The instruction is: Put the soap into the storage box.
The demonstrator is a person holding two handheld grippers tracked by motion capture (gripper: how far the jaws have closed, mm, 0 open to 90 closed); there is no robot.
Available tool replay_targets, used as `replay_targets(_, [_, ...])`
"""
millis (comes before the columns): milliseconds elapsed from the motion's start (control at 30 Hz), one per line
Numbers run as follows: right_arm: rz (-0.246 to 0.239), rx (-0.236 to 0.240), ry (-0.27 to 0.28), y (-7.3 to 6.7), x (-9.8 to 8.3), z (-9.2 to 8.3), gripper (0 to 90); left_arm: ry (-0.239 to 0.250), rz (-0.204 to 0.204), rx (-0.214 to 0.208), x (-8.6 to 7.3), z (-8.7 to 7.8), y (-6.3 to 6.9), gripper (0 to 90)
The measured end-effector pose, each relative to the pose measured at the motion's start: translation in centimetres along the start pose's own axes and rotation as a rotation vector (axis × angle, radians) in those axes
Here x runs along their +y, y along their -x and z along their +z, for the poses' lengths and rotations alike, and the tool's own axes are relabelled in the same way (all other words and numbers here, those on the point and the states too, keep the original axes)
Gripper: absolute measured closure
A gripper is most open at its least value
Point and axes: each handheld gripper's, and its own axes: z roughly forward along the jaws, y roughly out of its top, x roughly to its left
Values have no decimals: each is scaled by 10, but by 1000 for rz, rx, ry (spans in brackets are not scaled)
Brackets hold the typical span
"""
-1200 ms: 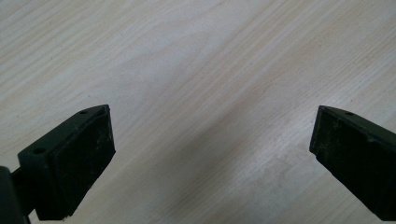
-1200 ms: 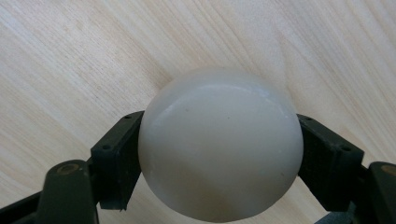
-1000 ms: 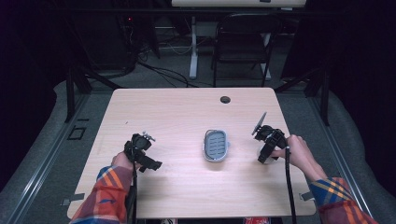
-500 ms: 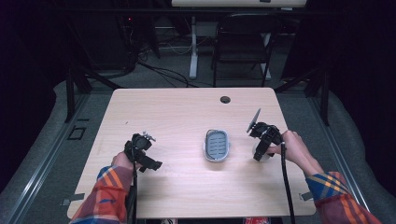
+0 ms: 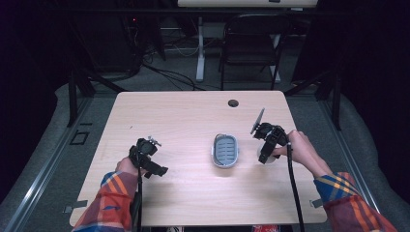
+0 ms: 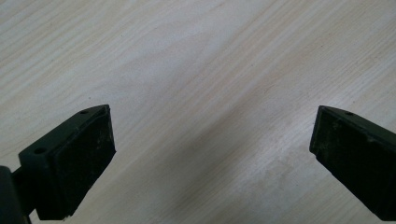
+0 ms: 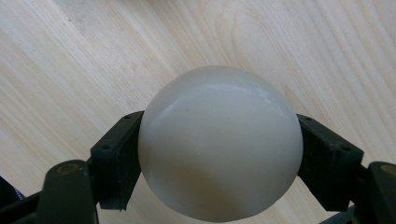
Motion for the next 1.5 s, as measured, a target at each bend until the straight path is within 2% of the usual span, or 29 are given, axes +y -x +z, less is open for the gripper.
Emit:
replay_targets(167, [-5, -2, -7, -1, 3, -6, 234, 1, 0, -1, 0, 0, 0, 0])
replay_targets(600, [-10, -1, 19, -1, 12, -19, 234, -3, 6, -2, 1, 0, 1, 0])
replay_targets(1400, [-60, -12, 14, -6, 36, -34, 234, -3, 7, -6, 1, 0, 1, 0])
replay_targets(1500, [-66, -7, 27, -8, 40, -37, 234, -6, 7, -7, 1, 1, 0, 0])
